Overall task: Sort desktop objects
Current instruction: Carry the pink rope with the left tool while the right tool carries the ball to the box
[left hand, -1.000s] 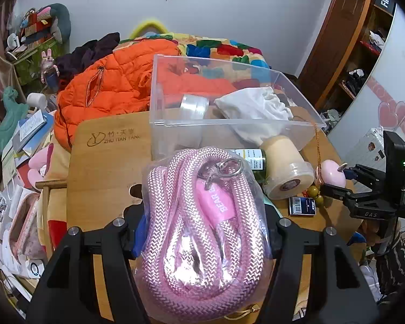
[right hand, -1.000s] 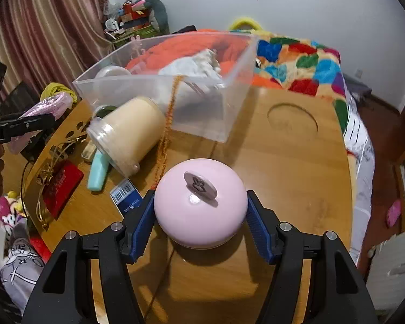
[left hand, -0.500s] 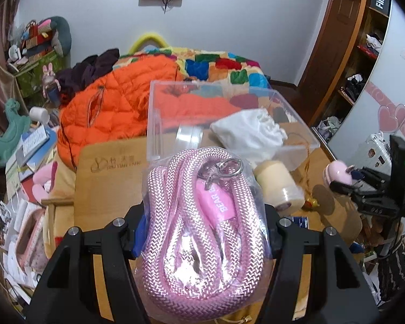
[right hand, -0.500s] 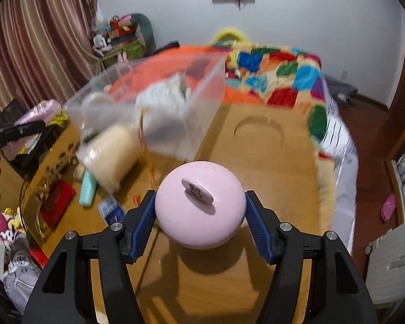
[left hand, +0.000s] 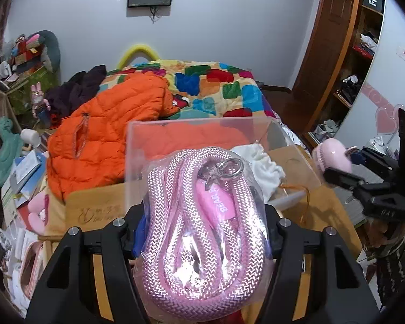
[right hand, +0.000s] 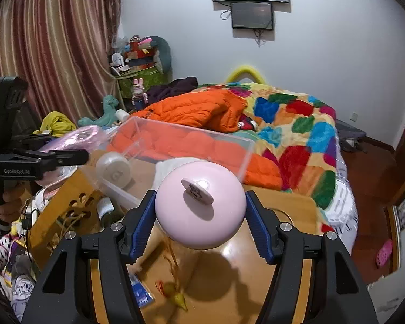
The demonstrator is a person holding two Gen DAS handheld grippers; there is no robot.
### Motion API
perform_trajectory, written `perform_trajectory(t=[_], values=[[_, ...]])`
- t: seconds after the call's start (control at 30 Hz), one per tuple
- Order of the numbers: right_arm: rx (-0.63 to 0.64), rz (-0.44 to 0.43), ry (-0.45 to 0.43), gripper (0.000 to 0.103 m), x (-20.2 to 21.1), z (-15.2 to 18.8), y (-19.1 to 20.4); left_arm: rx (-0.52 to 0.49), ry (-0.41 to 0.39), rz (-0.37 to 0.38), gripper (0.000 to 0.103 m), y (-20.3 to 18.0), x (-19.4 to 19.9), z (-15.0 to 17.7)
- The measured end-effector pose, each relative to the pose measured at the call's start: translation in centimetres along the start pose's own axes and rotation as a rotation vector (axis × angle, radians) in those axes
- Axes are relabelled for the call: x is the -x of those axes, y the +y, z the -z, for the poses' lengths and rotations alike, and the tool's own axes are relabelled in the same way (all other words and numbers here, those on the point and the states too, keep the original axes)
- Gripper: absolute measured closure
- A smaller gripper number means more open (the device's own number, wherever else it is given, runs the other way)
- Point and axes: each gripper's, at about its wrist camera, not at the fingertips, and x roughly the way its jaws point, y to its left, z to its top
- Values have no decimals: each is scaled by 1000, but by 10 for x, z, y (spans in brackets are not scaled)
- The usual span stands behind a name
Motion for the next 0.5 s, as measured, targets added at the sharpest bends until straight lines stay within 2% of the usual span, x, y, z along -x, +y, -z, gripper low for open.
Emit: perform_trajectory(t=[0.37, 0.5], values=[[26, -46, 45, 43, -40, -6, 11, -44, 73, 65, 40, -14, -52, -3], [25, -41, 71, 43, -52, -5, 9, -66, 69, 72, 40, -19, -58, -2]])
